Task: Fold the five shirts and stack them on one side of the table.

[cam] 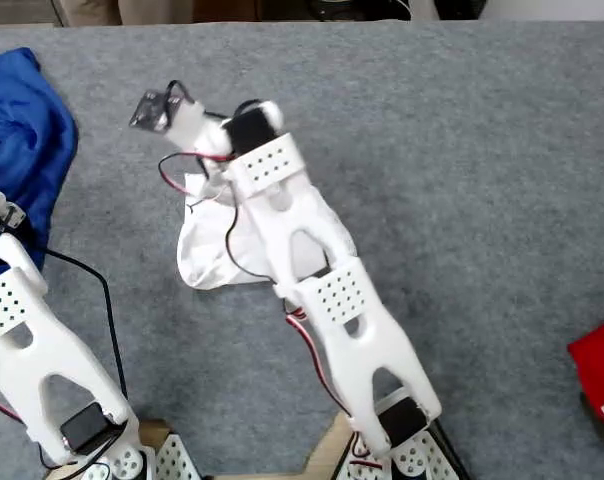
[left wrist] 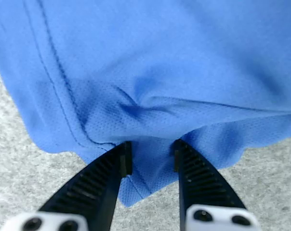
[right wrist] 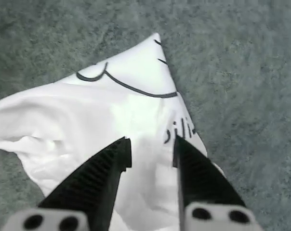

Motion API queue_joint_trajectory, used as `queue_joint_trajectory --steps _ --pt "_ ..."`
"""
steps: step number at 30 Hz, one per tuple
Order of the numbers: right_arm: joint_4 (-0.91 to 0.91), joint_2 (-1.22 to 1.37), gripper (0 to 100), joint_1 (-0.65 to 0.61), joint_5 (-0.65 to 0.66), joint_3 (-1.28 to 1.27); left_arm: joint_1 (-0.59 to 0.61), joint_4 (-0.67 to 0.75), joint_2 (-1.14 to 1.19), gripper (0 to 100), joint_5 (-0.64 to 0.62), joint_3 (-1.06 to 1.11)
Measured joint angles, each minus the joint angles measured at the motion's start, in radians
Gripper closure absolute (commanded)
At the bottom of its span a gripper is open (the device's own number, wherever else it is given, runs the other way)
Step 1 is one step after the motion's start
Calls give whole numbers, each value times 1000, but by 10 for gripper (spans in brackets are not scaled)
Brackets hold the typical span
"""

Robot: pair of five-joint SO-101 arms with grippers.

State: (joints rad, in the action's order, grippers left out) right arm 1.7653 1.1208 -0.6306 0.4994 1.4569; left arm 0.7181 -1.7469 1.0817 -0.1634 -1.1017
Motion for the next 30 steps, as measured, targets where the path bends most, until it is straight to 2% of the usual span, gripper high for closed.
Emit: queue_joint_trajectory --steps 5,10,16,22,30 --pt "-23 86 776 -5 0 -2 0 0 0 833 0 0" --pt "-28 144 893 -5 0 -2 0 0 0 833 0 0" --pt "-51 146 977 21 6 2 0 0 3 833 0 -2" --pt "-5 147 995 34 100 86 0 0 20 833 0 -12" --pt "3 147 995 80 109 164 0 0 20 833 0 -12"
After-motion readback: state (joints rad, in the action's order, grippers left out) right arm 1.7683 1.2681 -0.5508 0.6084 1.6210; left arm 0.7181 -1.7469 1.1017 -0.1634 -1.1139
